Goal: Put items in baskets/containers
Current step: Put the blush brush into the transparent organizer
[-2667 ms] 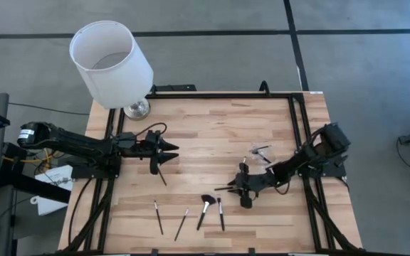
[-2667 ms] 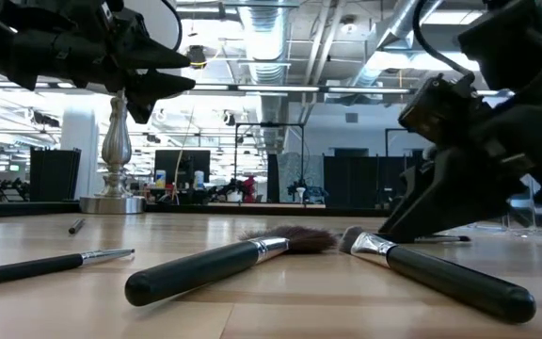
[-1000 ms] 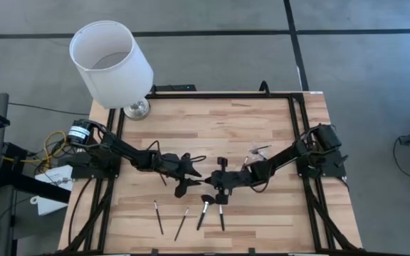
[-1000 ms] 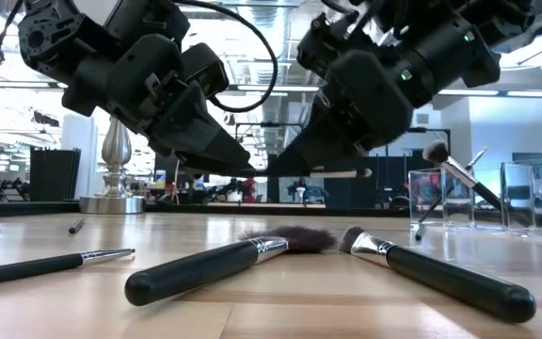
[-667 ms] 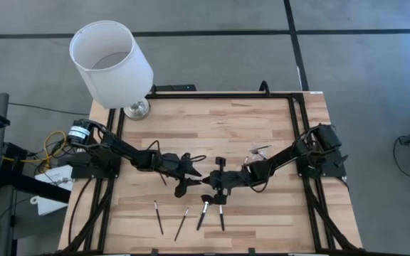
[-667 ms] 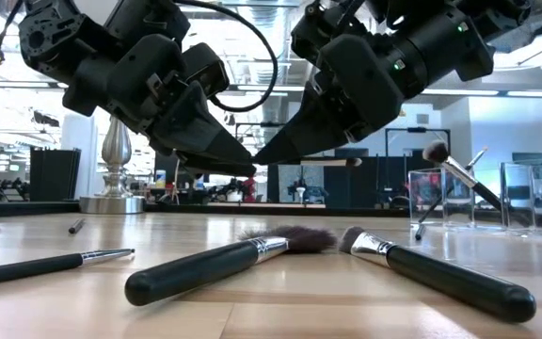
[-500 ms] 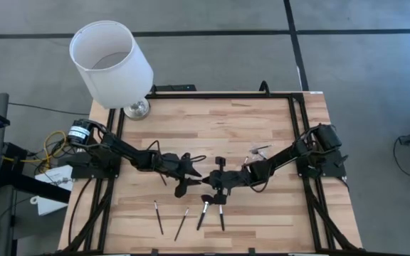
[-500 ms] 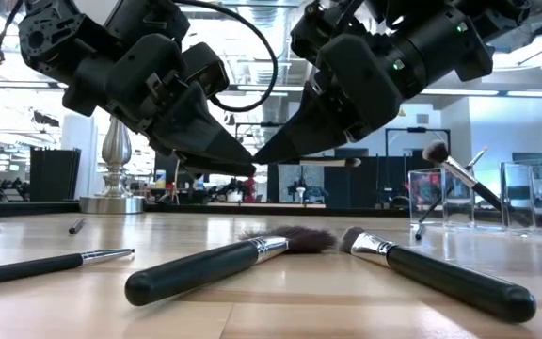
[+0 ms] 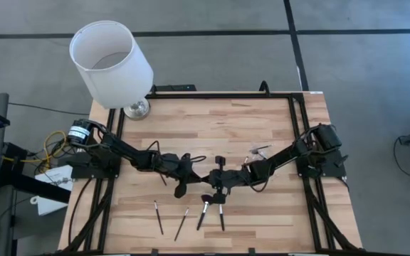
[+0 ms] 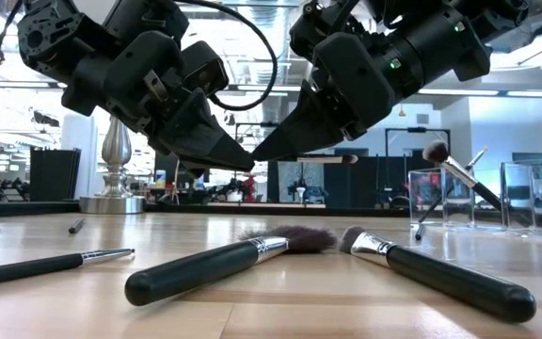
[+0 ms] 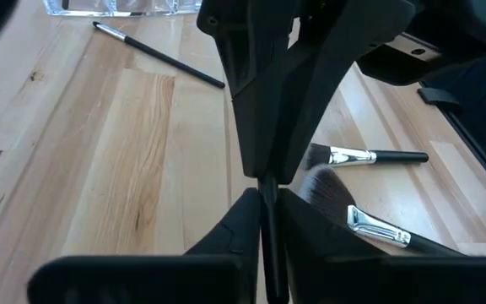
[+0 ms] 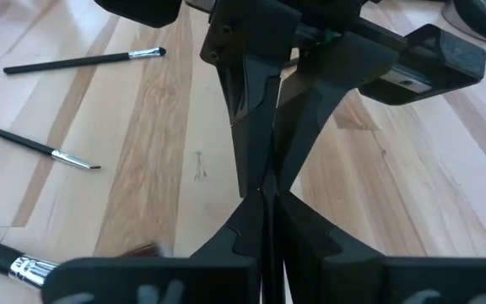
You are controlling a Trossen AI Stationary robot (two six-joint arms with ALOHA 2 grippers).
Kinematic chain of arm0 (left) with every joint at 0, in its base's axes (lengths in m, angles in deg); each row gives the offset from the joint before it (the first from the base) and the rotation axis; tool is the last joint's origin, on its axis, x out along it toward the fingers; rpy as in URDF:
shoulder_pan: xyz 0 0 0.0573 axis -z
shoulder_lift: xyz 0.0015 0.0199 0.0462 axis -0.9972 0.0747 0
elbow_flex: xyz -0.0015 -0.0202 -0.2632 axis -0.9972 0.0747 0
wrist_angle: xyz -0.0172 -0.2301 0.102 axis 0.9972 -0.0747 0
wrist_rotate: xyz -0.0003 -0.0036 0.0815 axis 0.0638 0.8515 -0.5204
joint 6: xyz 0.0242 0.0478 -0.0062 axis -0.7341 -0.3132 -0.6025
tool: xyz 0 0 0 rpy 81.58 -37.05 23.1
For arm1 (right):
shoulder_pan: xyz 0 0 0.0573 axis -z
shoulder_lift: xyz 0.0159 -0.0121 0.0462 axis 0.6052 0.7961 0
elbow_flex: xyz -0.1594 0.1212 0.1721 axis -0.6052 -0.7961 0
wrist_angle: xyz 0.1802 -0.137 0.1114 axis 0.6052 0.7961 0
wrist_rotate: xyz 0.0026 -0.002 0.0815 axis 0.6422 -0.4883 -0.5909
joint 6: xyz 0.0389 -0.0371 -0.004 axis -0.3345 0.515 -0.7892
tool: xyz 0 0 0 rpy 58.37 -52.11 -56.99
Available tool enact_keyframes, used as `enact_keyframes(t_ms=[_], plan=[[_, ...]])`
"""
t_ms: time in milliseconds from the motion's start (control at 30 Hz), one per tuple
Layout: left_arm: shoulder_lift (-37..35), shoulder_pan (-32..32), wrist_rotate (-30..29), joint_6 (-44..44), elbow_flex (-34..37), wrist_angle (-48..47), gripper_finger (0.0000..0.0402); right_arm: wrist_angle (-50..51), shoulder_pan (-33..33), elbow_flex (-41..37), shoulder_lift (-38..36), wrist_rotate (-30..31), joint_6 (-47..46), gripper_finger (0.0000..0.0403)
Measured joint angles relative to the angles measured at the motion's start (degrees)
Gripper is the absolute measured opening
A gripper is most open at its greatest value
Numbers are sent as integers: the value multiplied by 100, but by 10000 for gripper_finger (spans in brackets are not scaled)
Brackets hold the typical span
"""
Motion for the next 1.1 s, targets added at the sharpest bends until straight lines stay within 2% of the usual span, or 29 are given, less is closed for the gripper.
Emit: enact_keyframes(t_ms=[300, 533, 833, 900, 967, 1100], plan=[[0, 0, 1, -4, 0, 4, 27, -2, 0, 0, -2, -6, -150, 24], [0, -4, -32, -19, 0, 9, 24, -20, -2, 0, -17, 85, -388, 69], [-30, -16, -252, -25, 0, 20, 26, -4, -275, 146, -784, 363, -464, 102], [-87, -60, -306, -45, 1, 2, 27, 105, -455, 151, -1108, 551, -512, 99], [-165, -114, -310, -152, 2, 33, 27, 390, -721, 151, -1497, 987, -433, 92], [-467, -263, -309, -251, 4, 206, 25, 1033, -1445, 151, -2291, 2588, -72, 74]])
